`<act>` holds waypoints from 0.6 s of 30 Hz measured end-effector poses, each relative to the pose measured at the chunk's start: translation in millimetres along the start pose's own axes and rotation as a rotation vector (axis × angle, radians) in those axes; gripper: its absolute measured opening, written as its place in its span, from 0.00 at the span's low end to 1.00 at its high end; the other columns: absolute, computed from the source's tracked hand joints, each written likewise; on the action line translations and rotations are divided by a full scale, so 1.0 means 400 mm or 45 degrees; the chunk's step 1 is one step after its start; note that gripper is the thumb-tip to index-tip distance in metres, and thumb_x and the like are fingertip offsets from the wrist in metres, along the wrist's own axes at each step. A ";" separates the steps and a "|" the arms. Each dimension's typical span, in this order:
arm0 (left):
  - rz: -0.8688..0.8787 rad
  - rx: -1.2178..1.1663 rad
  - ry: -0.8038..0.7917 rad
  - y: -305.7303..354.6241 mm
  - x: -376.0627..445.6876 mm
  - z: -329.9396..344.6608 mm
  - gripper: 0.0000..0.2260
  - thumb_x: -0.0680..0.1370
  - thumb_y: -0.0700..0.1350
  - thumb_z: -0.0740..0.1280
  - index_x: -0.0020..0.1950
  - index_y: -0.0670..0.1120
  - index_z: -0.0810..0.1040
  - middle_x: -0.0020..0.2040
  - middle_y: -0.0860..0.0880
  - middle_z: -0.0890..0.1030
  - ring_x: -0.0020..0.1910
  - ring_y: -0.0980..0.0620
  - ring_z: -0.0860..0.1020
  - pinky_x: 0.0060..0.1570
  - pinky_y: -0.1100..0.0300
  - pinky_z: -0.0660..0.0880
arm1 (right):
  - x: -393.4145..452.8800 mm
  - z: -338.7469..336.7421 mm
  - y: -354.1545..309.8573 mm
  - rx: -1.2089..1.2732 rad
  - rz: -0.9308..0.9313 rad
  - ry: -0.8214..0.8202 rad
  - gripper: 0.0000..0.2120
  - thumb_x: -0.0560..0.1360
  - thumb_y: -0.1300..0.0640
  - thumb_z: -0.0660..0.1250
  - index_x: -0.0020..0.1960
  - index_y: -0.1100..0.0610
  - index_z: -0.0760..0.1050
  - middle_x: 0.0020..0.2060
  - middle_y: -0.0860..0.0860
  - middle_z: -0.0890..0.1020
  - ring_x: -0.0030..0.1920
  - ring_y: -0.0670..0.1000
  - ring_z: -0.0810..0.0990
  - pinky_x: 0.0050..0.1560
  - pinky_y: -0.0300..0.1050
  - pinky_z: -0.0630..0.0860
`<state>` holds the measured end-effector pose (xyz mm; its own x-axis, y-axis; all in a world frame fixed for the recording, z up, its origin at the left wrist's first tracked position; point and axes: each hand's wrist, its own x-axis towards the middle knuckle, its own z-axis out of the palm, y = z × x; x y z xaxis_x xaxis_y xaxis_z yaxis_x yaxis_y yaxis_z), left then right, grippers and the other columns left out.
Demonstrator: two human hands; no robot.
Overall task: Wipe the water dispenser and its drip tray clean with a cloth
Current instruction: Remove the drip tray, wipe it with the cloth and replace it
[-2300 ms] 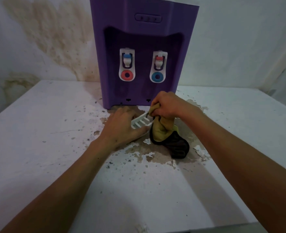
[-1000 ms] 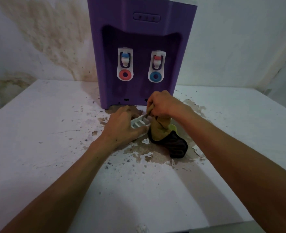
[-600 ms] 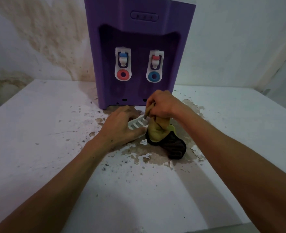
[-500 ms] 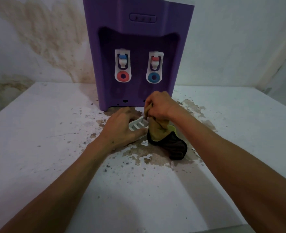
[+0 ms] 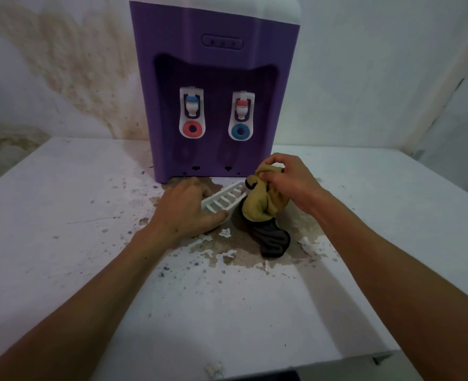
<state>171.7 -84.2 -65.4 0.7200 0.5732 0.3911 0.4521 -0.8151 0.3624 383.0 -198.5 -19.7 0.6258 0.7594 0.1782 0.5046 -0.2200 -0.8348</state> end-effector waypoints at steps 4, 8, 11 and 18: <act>0.003 0.100 0.002 0.002 -0.007 -0.025 0.30 0.61 0.72 0.61 0.47 0.50 0.82 0.46 0.54 0.80 0.44 0.51 0.77 0.42 0.54 0.76 | -0.008 -0.006 -0.008 -0.099 -0.110 -0.065 0.05 0.73 0.62 0.73 0.46 0.53 0.83 0.46 0.47 0.86 0.48 0.48 0.83 0.49 0.45 0.80; -0.014 0.148 -0.037 -0.005 -0.009 -0.030 0.33 0.60 0.75 0.58 0.48 0.51 0.80 0.46 0.55 0.78 0.45 0.52 0.76 0.43 0.55 0.75 | 0.002 0.020 -0.025 -0.286 -0.272 -0.109 0.06 0.72 0.61 0.74 0.48 0.53 0.84 0.45 0.45 0.85 0.48 0.45 0.81 0.47 0.35 0.73; -0.020 0.159 -0.042 -0.003 -0.009 -0.031 0.34 0.59 0.75 0.56 0.48 0.50 0.79 0.45 0.55 0.77 0.47 0.51 0.76 0.45 0.54 0.75 | 0.013 0.050 -0.039 -0.414 -0.350 -0.148 0.06 0.72 0.60 0.75 0.48 0.51 0.83 0.45 0.45 0.84 0.47 0.44 0.81 0.43 0.31 0.70; 0.028 0.176 0.011 -0.013 -0.014 -0.011 0.33 0.64 0.73 0.57 0.51 0.49 0.79 0.50 0.49 0.81 0.51 0.47 0.77 0.45 0.56 0.66 | 0.037 0.070 -0.065 -0.696 -0.339 -0.371 0.06 0.72 0.56 0.76 0.48 0.51 0.85 0.47 0.49 0.84 0.50 0.51 0.82 0.50 0.44 0.78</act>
<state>163.2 -82.7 -65.7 0.7264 0.5551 0.4053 0.5048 -0.8310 0.2335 362.6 -164.6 -9.9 0.2914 0.9478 0.1297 0.8958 -0.2228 -0.3846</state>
